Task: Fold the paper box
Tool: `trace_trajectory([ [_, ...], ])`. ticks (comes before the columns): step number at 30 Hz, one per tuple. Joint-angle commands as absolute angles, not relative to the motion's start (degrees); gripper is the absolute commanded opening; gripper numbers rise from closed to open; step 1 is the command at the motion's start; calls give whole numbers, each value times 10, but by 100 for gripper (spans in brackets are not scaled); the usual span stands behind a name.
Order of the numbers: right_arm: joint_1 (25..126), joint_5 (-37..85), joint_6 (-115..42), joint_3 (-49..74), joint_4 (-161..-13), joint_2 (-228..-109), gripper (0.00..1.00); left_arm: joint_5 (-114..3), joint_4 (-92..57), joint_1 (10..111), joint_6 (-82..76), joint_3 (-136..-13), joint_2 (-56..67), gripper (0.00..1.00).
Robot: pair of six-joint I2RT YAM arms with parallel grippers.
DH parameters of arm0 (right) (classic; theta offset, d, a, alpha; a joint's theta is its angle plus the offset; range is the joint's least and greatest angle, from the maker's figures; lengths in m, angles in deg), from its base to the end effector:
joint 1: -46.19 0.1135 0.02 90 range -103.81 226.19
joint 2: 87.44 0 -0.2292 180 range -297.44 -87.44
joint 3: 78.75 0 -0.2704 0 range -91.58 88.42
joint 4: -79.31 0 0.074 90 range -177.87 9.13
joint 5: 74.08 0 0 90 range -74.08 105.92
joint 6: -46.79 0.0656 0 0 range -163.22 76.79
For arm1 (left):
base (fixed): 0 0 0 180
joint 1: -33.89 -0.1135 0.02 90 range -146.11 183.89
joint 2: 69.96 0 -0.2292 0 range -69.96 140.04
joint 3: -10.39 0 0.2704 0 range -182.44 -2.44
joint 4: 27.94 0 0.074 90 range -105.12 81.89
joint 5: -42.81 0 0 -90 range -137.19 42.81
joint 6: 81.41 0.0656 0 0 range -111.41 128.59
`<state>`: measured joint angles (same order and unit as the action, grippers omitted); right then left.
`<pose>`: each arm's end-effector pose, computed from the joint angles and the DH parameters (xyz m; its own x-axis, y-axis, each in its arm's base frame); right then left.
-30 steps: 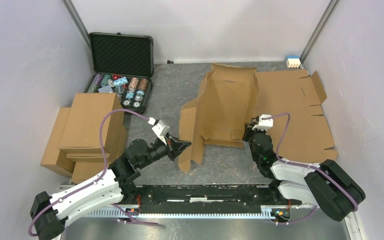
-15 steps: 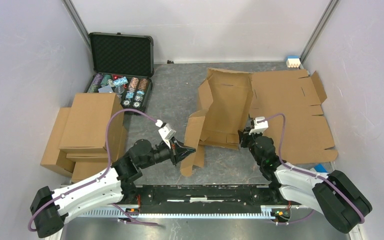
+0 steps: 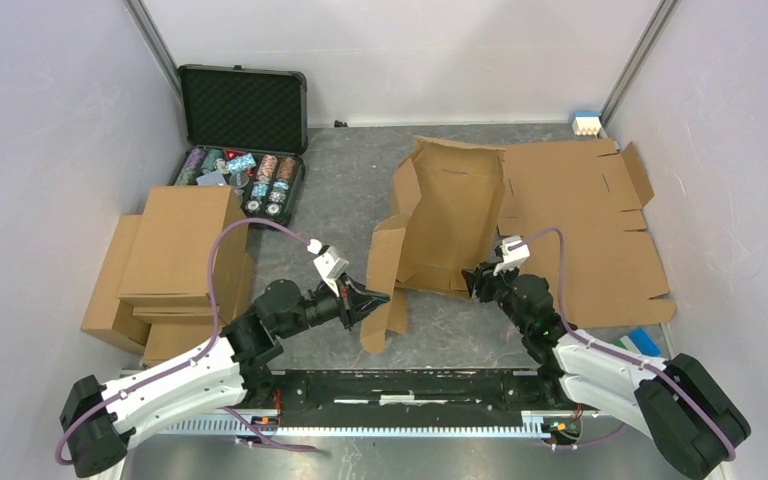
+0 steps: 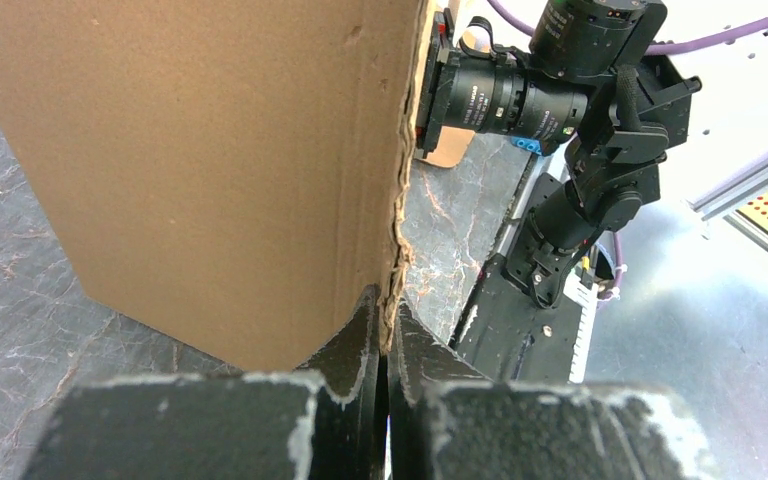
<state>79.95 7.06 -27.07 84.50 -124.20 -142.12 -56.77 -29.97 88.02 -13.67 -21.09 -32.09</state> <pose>0.2012 0.1223 0.0997 -0.3170 0.1185 -0.9410 -0.3508 0.9072 0.2324 0.1353 -0.2058 0.2136 -0.3807 -0.1109 -0.9180 0.8126 0.4336 -0.3894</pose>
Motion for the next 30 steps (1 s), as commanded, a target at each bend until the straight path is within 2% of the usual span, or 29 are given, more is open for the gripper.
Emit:
trace_trajectory([
  [1, 803, 124, -286, 855, -1253, -1405, 58, -572, -277, 885, -134, -207, -317, 2],
  [3, 803, 138, -287, 861, -1259, -1397, 63, -572, -277, 884, -134, -207, -318, 2],
  [7, 803, 157, -290, 862, -1261, -1396, 65, -575, -276, 885, -135, -209, -314, 2],
  [18, 803, 234, -304, 868, -1265, -1382, 97, -571, -277, 885, -134, -208, -317, 2],
  [30, 803, 302, -304, 870, -1294, -1387, 98, -570, -277, 886, -134, -207, -315, 2],
])
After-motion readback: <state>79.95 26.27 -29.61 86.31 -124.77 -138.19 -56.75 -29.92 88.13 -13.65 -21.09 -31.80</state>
